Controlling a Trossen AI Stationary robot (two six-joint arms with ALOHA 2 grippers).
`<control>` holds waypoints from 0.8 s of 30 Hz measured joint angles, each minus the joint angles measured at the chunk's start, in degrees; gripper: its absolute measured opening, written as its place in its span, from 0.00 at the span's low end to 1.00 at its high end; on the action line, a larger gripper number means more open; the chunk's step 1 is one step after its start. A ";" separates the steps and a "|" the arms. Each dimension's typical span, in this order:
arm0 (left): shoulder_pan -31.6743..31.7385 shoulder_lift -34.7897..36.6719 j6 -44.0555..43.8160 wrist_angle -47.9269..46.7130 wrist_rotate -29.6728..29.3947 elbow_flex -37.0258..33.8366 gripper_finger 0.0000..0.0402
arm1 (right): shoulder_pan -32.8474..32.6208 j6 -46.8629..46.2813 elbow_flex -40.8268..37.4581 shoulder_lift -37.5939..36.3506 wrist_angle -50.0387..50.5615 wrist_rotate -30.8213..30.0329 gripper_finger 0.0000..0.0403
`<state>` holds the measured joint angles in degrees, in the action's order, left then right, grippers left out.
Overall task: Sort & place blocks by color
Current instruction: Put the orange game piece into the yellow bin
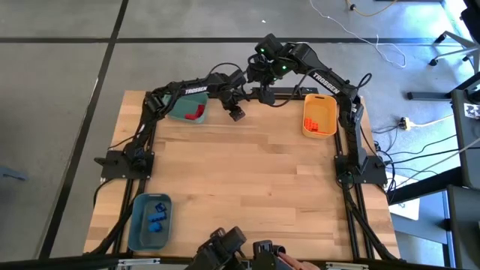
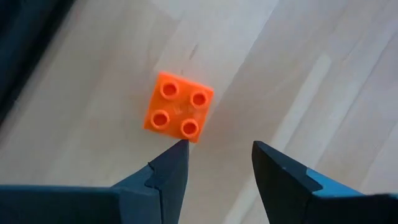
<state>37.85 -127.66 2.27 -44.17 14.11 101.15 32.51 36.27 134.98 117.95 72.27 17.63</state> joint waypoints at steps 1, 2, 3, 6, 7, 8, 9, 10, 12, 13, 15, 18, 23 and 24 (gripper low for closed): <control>0.00 0.01 0.02 0.29 0.00 0.24 0.42 | -0.01 0.00 0.00 0.00 0.00 0.00 0.66; -0.04 0.03 0.29 0.98 0.08 0.44 0.42 | 0.00 0.00 0.00 0.00 0.00 0.00 0.66; -0.16 0.03 0.88 1.53 0.35 0.65 0.42 | -0.01 0.00 0.00 0.00 0.00 0.00 0.66; -0.75 0.03 1.39 2.06 0.46 1.40 0.42 | 0.00 -0.01 0.00 0.00 0.00 0.00 0.66; -0.96 0.03 1.47 2.07 0.46 1.66 0.42 | -0.02 0.00 0.00 0.00 0.00 0.00 0.66; -1.23 0.03 1.50 1.79 0.34 2.00 0.42 | -0.02 -0.01 0.00 0.00 0.00 0.00 0.66; -1.41 0.03 1.46 1.15 0.09 2.50 0.42 | -0.02 0.00 0.00 0.00 0.02 -0.02 0.66; -1.52 0.03 1.47 -0.18 0.12 3.27 0.42 | -0.02 -0.02 0.00 0.00 0.04 0.00 0.66; -1.46 0.46 1.45 -3.85 0.12 5.42 0.42 | -0.01 -0.24 0.00 0.00 0.55 -0.02 0.66; -1.42 1.07 1.47 -5.54 -0.07 6.29 0.42 | 0.00 -0.26 0.00 0.00 1.11 -0.02 0.66; -1.36 2.44 1.47 -8.24 -0.76 8.02 0.42 | -0.01 -0.27 0.00 0.00 2.57 -0.04 0.66; -1.21 5.31 2.56 -12.68 -3.29 8.84 0.42 | 0.00 -0.28 -0.03 0.02 4.64 -0.04 0.66; -0.74 11.58 2.85 -17.51 -6.58 8.86 0.42 | 0.00 -0.33 -0.29 0.06 6.22 -0.14 0.66; -0.70 12.85 2.82 -18.10 -6.79 8.86 0.42 | 0.00 -0.33 -0.30 0.12 6.38 -0.15 0.66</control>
<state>37.15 -114.81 5.10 -62.27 7.32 110.02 32.51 35.94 134.68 118.07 78.65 17.48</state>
